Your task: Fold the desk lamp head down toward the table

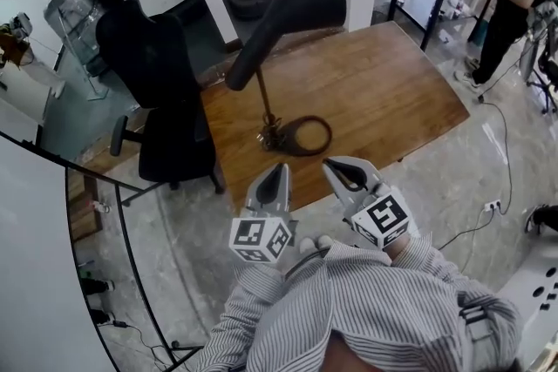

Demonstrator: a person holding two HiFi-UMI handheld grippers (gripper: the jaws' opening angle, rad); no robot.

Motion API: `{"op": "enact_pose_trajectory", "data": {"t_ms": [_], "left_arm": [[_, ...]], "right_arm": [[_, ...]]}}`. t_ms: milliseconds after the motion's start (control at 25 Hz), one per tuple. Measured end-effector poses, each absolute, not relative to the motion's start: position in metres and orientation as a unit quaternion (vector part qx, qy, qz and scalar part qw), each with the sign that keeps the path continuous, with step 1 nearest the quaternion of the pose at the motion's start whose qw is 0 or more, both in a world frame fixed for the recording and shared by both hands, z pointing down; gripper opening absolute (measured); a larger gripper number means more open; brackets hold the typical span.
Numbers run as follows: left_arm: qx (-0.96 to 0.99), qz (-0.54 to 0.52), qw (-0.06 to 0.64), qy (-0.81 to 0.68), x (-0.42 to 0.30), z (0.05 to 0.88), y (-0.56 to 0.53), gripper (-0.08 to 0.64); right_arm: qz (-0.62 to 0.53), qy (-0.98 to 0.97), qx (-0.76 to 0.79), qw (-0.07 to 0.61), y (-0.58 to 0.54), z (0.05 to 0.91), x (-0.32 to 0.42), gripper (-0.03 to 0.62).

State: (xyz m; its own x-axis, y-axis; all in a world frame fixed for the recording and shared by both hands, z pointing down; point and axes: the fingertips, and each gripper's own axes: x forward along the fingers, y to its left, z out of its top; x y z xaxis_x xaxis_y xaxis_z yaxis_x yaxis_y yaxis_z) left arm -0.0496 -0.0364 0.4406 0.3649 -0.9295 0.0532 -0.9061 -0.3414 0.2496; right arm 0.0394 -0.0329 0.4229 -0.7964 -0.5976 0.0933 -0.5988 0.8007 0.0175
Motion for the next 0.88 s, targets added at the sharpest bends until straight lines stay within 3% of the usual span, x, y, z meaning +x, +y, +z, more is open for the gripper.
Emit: {"op": "enact_pose_trajectory", "data": {"t_ms": [880], "left_arm": [[0.818, -0.053, 0.073, -0.567, -0.120, 0.421, -0.133, 0.008]], "right_arm": [[-0.008, -0.940, 0.340, 0.036, -0.134, 0.418, -0.017, 0.003]]}}
